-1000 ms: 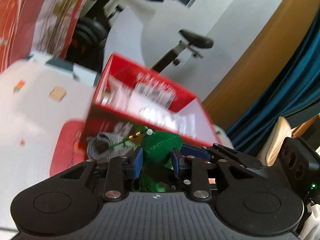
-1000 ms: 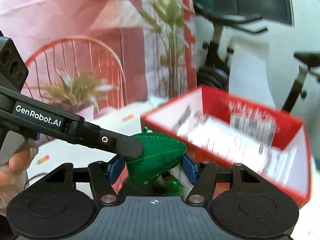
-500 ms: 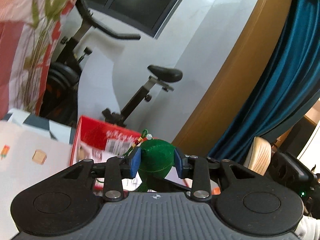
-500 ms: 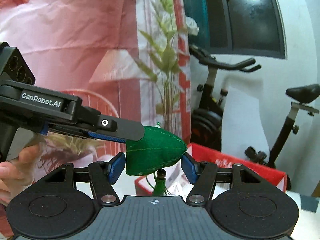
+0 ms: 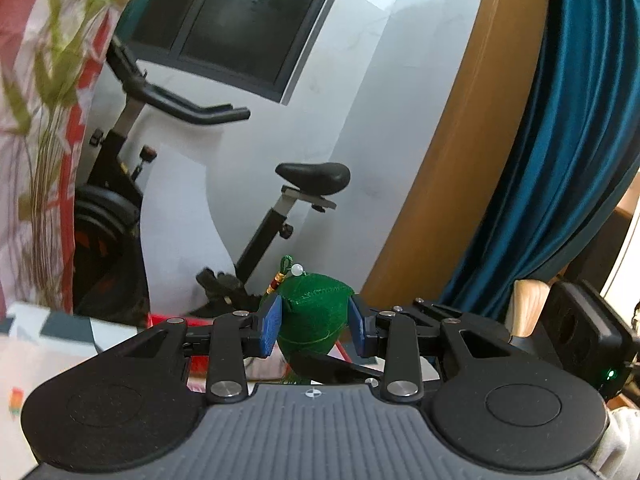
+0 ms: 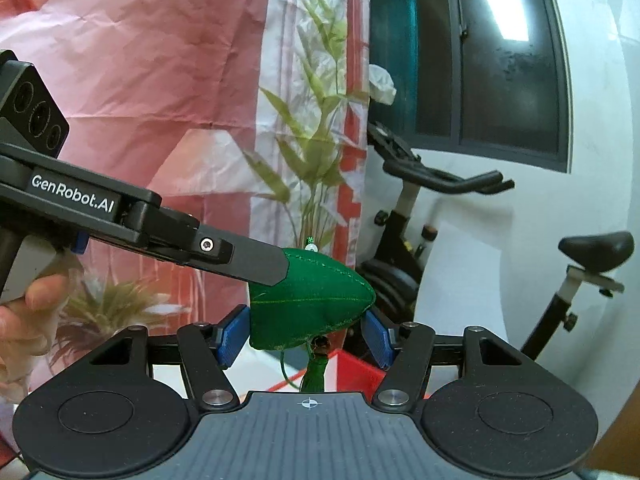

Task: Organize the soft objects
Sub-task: 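Lift the green sachet with the right tool up over the red box, then lower the green sachet into the red box and open the right gripper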

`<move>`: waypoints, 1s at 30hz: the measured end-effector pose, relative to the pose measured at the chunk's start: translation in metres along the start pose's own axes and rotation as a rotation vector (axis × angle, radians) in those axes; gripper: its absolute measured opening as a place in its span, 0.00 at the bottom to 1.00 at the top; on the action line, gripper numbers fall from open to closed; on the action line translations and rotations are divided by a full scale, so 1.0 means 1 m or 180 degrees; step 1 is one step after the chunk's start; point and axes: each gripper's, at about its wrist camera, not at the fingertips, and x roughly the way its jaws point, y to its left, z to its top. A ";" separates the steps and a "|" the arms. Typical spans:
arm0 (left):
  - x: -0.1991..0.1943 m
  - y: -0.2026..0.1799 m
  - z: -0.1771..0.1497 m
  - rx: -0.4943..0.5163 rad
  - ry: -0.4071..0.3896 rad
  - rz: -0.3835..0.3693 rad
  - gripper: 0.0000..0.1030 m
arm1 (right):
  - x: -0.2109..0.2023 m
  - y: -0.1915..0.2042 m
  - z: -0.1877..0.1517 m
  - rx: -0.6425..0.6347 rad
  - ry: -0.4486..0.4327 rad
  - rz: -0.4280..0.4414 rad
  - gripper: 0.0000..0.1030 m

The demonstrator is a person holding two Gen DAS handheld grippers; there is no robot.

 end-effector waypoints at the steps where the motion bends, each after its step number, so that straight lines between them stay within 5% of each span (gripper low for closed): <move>1: 0.003 0.001 0.004 0.0028 -0.0019 0.0009 0.36 | 0.003 -0.002 0.003 -0.0022 -0.0011 -0.0005 0.56; 7: 0.032 0.026 0.018 -0.0034 -0.0044 0.0046 0.36 | 0.043 -0.023 0.013 -0.0200 0.0052 -0.0033 0.56; 19: 0.126 0.095 -0.016 -0.0345 0.0591 0.0268 0.36 | 0.153 -0.054 -0.048 -0.0132 0.1006 -0.0020 0.55; 30: 0.157 0.117 -0.033 -0.0290 0.0864 0.0454 0.35 | 0.189 -0.060 -0.079 0.0148 0.1478 -0.0027 0.55</move>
